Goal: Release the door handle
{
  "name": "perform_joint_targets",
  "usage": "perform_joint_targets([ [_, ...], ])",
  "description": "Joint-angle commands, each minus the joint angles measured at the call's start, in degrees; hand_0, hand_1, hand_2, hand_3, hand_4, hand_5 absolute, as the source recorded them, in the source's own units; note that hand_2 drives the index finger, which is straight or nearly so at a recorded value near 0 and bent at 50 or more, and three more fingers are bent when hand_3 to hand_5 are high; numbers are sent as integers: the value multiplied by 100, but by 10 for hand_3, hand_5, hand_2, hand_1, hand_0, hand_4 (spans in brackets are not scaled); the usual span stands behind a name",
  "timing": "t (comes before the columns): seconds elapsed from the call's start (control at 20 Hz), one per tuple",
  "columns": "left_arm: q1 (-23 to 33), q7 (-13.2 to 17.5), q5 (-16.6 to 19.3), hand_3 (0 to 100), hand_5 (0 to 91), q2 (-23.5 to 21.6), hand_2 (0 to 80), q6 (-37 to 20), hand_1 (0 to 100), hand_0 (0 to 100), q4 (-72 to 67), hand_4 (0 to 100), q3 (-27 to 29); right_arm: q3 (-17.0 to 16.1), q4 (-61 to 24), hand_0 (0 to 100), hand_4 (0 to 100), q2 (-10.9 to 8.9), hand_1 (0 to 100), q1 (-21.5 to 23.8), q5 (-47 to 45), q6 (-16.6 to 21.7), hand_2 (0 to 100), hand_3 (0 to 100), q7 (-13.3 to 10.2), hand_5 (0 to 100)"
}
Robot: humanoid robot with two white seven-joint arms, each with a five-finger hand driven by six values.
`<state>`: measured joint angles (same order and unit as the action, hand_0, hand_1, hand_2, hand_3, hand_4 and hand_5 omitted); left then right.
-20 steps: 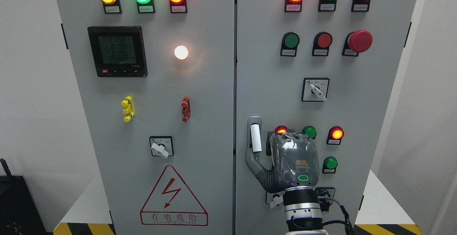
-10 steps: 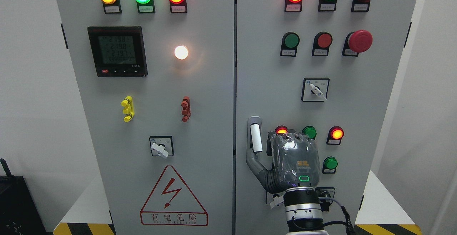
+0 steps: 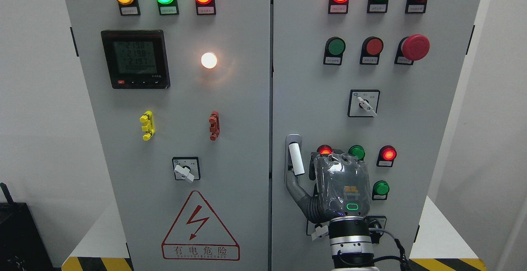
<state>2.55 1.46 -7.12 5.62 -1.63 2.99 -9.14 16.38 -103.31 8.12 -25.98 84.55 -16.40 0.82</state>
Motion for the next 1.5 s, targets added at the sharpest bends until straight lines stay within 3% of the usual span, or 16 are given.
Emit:
perform_joint_targets([
  [0.0,0,3,0,107,0,0,48,4,0,0,0,5,0,-74,-13,415,768,-3,425,32,0,-4,766,991,-11,694],
  [1.45,0,3,0,106,0,0,47,-4,0,0,0,5,0,-188,-40,449,768,-3,426,32,-9,5,759,986,-11,697],
])
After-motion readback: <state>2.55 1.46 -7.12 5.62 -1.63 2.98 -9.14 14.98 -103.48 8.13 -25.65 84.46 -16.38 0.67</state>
